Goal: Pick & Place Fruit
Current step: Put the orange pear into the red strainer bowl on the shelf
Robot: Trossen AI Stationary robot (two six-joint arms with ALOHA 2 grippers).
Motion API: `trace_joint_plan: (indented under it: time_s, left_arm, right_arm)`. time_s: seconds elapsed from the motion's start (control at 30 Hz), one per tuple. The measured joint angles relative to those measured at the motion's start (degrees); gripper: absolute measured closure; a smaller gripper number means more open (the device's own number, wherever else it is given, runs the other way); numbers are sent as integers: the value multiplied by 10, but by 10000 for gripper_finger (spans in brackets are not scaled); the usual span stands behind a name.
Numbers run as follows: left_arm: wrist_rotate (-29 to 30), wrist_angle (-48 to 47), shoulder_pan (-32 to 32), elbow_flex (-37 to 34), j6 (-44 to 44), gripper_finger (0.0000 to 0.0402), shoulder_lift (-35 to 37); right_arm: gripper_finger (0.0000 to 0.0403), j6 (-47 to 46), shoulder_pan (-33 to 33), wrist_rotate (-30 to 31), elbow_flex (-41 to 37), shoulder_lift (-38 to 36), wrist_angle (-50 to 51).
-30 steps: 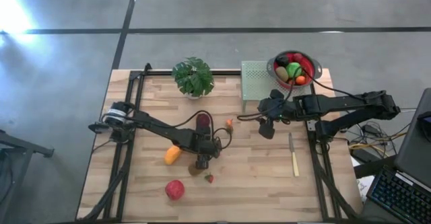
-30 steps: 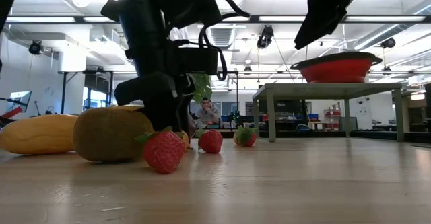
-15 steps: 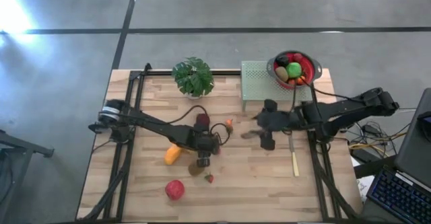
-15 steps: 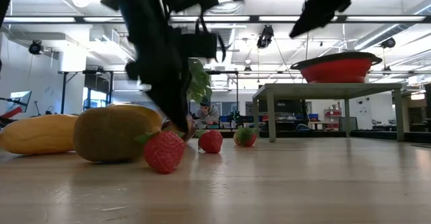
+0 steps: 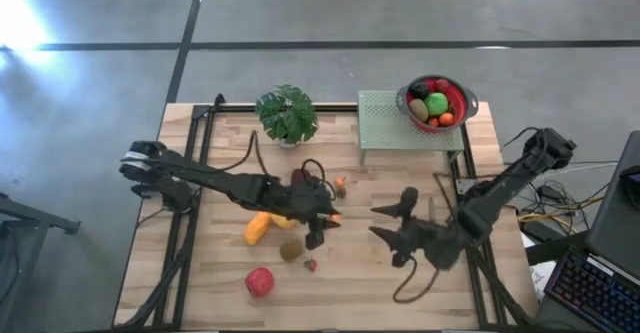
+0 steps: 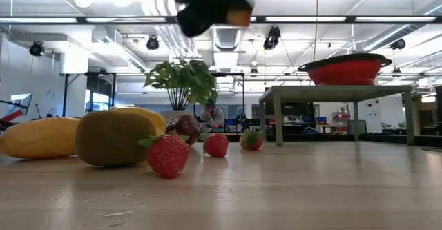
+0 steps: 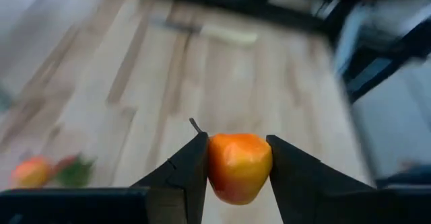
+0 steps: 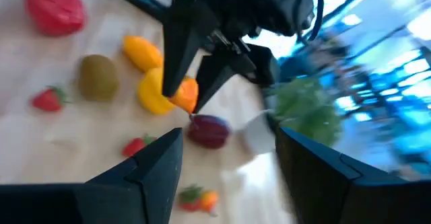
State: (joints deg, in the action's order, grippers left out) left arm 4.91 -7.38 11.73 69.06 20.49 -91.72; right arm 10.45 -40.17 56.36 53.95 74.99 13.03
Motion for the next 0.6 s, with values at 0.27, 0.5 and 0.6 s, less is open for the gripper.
trace_joint_plan:
  time_s: [0.27, 0.5, 0.6]
  left_arm:
    - [-20, 151, 0, 0, 29, 262, 0]
    - [-25, 208, -1, 0, 41, 262, -1]
    - [-26, 214, -1, 0, 42, 261, -1]
  right_arm:
    - [139, 58, -25, 85, 45, 76, -19]
    - [128, 116, -25, 127, 105, 130, -19]
    - [126, 138, -24, 131, 131, 150, -19]
